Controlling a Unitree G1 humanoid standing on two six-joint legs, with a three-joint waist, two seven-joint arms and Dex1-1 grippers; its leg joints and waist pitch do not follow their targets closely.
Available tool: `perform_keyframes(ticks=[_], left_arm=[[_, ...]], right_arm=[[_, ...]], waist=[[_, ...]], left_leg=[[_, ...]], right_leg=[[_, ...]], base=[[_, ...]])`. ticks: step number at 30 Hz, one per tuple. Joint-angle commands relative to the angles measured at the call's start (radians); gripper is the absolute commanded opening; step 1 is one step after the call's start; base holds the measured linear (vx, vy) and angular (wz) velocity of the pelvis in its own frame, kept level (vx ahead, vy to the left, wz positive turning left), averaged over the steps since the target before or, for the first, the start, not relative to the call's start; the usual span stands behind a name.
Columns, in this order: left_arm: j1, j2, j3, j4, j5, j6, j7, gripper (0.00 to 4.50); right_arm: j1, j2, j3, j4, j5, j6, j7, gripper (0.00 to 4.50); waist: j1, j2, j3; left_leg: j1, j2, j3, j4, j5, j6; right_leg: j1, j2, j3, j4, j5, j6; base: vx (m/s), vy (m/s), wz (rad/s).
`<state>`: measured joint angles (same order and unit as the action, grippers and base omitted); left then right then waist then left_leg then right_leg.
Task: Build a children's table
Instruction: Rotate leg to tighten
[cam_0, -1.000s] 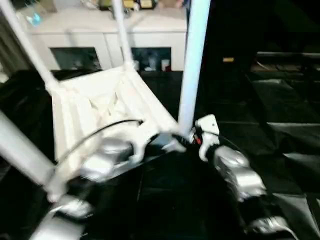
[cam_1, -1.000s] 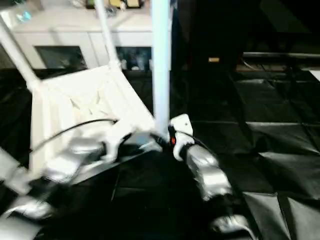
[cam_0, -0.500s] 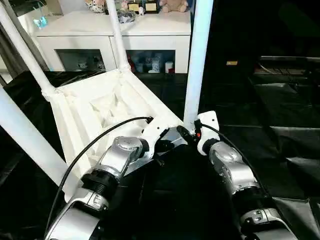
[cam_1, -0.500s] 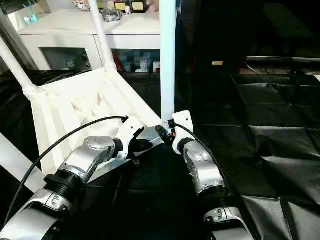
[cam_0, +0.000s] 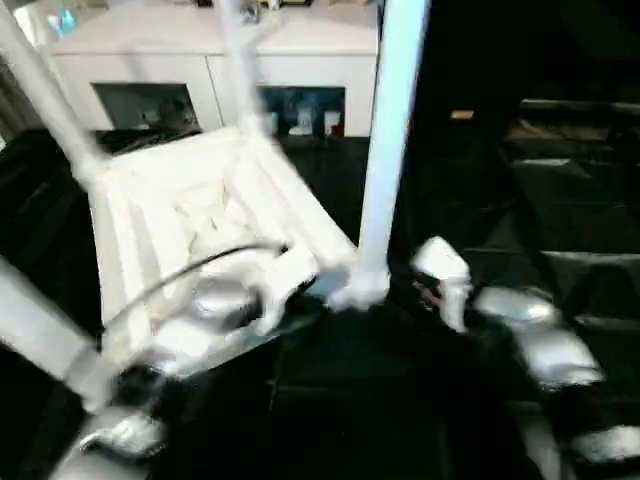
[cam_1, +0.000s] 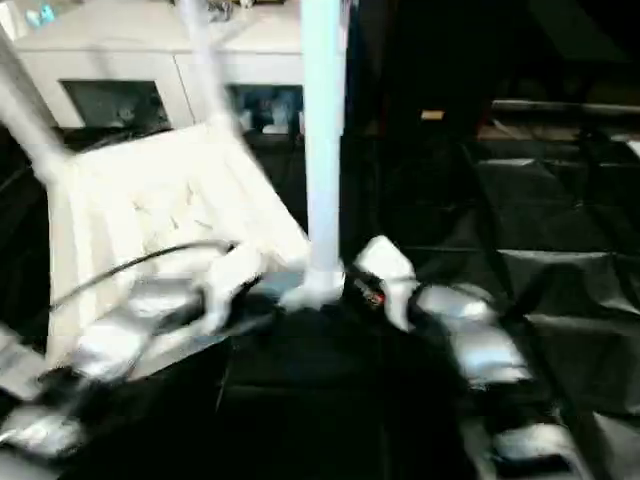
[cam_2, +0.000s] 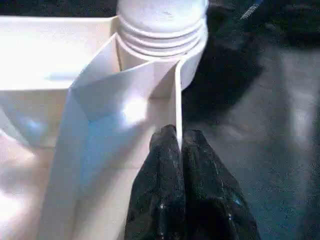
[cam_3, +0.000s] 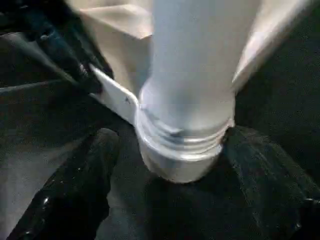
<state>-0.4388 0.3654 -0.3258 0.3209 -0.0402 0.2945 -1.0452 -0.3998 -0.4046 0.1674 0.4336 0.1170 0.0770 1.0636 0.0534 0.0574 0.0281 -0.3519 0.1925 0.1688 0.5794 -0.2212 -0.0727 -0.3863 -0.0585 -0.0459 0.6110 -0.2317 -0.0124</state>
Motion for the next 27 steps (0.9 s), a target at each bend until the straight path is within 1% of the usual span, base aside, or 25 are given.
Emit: perform_keyframes(ticks=[1, 2, 3, 4, 5, 6, 7, 8, 9, 11, 12, 13, 15, 16, 19, 20, 22, 24, 27], left_arm=[[0.032, 0.018, -0.056, -0.04, -0.03, 0.029, -0.093, 0.0], [0.042, 0.039, -0.054, -0.077, -0.051, 0.052, -0.126, 0.0], [0.042, 0.039, -0.054, -0.077, -0.051, 0.052, -0.126, 0.0], [0.05, 0.052, -0.053, -0.102, -0.063, 0.068, -0.149, 0.0], [0.05, 0.053, -0.052, -0.103, -0.063, 0.069, -0.149, 0.0], [0.053, 0.062, -0.05, -0.111, -0.064, 0.075, -0.158, 0.0], [0.053, 0.067, -0.05, -0.112, -0.065, 0.077, -0.164, 0.0], [0.053, 0.07, -0.047, -0.114, -0.066, 0.08, -0.169, 0.0], [0.053, 0.071, -0.047, -0.114, -0.066, 0.08, -0.17, 0.0], [0.054, 0.079, -0.046, -0.117, -0.07, 0.082, -0.179, 0.0], [0.054, 0.081, -0.046, -0.115, -0.072, 0.081, -0.18, 0.0], [0.056, 0.083, -0.045, -0.117, -0.073, 0.082, -0.182, 0.0], [0.057, 0.084, -0.045, -0.118, -0.072, 0.084, -0.181, 0.0], [0.058, 0.085, -0.045, -0.123, -0.073, 0.09, -0.18, 0.0], [0.06, 0.09, -0.046, -0.136, -0.077, 0.109, -0.184, 0.0], [0.061, 0.091, -0.047, -0.138, -0.076, 0.112, -0.185, 0.0], [0.061, 0.091, -0.048, -0.139, -0.075, 0.116, -0.186, 0.0], [0.063, 0.092, -0.05, -0.141, -0.072, 0.122, -0.185, 0.0], [0.065, 0.095, -0.048, -0.143, -0.072, 0.126, -0.186, 0.0]], right_arm=[[-0.006, 0.002, 0.022, -0.04, 0.03, -0.005, 0.048, 3.69], [0.001, -0.005, 0.033, -0.054, 0.043, -0.007, 0.075, 3.69], [0.001, -0.005, 0.033, -0.054, 0.043, -0.007, 0.075, 3.69], [0.006, -0.01, 0.041, -0.061, 0.052, -0.009, 0.097, 3.69], [0.007, -0.01, 0.042, -0.063, 0.053, -0.008, 0.099, 3.69], [0.015, -0.01, 0.051, -0.074, 0.063, 0.003, 0.118, 3.69], [0.019, -0.006, 0.056, -0.082, 0.071, 0.014, 0.129, 3.69], [0.025, -0.004, 0.062, -0.097, 0.085, 0.032, 0.15, 3.69], [0.026, -0.004, 0.063, -0.098, 0.086, 0.035, 0.152, 3.69], [0.032, -0.007, 0.075, -0.115, 0.101, 0.064, 0.194, 3.69], [0.035, -0.012, 0.083, -0.114, 0.098, 0.072, 0.213, 3.55], [0.037, -0.013, 0.087, -0.11, 0.096, 0.076, 0.227, 3.45], [0.037, -0.014, 0.089, -0.105, 0.096, 0.084, 0.235, 3.33], [0.037, -0.017, 0.092, -0.101, 0.098, 0.09, 0.238, 3.25], [0.03, -0.024, 0.092, -0.092, 0.104, 0.104, 0.24, 2.94], [0.029, -0.024, 0.091, -0.089, 0.105, 0.105, 0.241, 2.89], [0.025, -0.022, 0.089, -0.082, 0.104, 0.104, 0.241, 2.72], [0.02, -0.015, 0.094, -0.062, 0.087, 0.099, 0.24, 2.68], [0.017, -0.01, 0.098, -0.055, 0.081, 0.095, 0.236, 2.65]], waist=[[0.01, -0.017, -0.047], [0.012, -0.016, -0.047], [0.022, -0.013, -0.05], [0.024, -0.012, -0.049], [0.03, -0.012, -0.048], [0.032, -0.017, -0.049], [0.036, -0.018, -0.048], [0.038, -0.016, -0.049], [0.037, -0.019, -0.048], [0.036, -0.02, -0.049], [0.037, -0.019, -0.049], [0.037, -0.02, -0.05], [0.039, -0.021, -0.051], [0.04, -0.021, -0.05], [0.042, -0.017, -0.05], [0.043, -0.02, -0.049], [0.043, -0.02, -0.049], [0.042, -0.023, -0.048], [0.042, -0.022, -0.049]], left_leg=[[-0.007, 0.039, -0.006, -0.046, -0.006, 0.165], [-0.007, 0.042, -0.007, -0.048, -0.006, 0.163], [0.001, 0.046, -0.006, -0.046, -0.002, 0.158], [-0.001, 0.046, -0.005, -0.044, 0.017, 0.158], [-0.002, 0.046, -0.005, -0.042, 0.027, 0.158], [-0.001, 0.046, -0.004, -0.041, 0.026, 0.156], [-0.003, 0.044, -0.004, -0.041, 0.022, 0.152], [-0.003, 0.044, -0.005, -0.042, 0.022, 0.15], [-0.005, 0.043, -0.005, -0.041, 0.021, 0.147], [-0.008, 0.04, -0.005, -0.039, 0.012, 0.141], [-0.008, 0.041, -0.005, -0.04, 0.017, 0.139], [-0.009, 0.039, -0.005, -0.037, 0.024, 0.138], [-0.011, 0.037, -0.005, -0.035, 0.034, 0.139], [-0.011, 0.037, -0.005, -0.035, 0.033, 0.139], [-0.01, 0.038, -0.006, -0.035, 0.016, 0.128], [-0.01, 0.039, -0.006, -0.036, 0.007, 0.124], [-0.011, 0.038, -0.006, -0.036, 0.0, 0.119], [-0.012, 0.037, -0.006, -0.037, -0.008, 0.112], [-0.013, 0.036, -0.006, -0.035, 0.003, 0.111]], right_leg=[[0.051, -0.074, 0.037, -0.051, 0.15, -0.286], [0.051, -0.075, 0.037, -0.05, 0.135, -0.287], [0.046, -0.076, 0.039, -0.048, 0.125, -0.291], [0.044, -0.072, 0.039, -0.043, 0.145, -0.294], [0.042, -0.071, 0.039, -0.041, 0.158, -0.294], [0.042, -0.071, 0.039, -0.04, 0.159, -0.295], [0.044, -0.073, 0.039, -0.04, 0.152, -0.291], [0.044, -0.074, 0.04, -0.04, 0.148, -0.288], [0.046, -0.074, 0.04, -0.039, 0.149, -0.284], [0.047, -0.074, 0.04, -0.039, 0.145, -0.279], [0.046, -0.076, 0.041, -0.039, 0.148, -0.278], [0.047, -0.074, 0.04, -0.037, 0.161, -0.277], [0.046, -0.074, 0.041, -0.035, 0.178, -0.276], [0.046, -0.075, 0.041, -0.035, 0.175, -0.276], [0.045, -0.075, 0.04, -0.036, 0.155, -0.279], [0.046, -0.075, 0.041, -0.036, 0.143, -0.278], [0.046, -0.076, 0.04, -0.037, 0.127, -0.278], [0.047, -0.075, 0.041, -0.038, 0.108, -0.274], [0.047, -0.075, 0.041, -0.037, 0.11, -0.27]], base=[[0.0, 0.0, 0.0], [0.0, 0.0, 0.0], [0.0, 0.0, 0.0], [0.0, 0.0, 0.0], [0.0, 0.0, 0.0], [0.0, 0.0, 0.0], [0.0, 0.0, 0.0], [0.0, 0.0, 0.0], [0.0, 0.0, 0.0], [0.0, 0.0, 0.0], [0.0, 0.0, 0.0], [0.0, 0.0, 0.0], [0.0, 0.0, 0.0], [0.0, 0.0, 0.0], [0.0, 0.0, 0.0], [0.0, 0.0, 0.0], [0.0, 0.0, 0.0], [0.0, 0.0, 0.0], [0.0, 0.0, 0.0]])
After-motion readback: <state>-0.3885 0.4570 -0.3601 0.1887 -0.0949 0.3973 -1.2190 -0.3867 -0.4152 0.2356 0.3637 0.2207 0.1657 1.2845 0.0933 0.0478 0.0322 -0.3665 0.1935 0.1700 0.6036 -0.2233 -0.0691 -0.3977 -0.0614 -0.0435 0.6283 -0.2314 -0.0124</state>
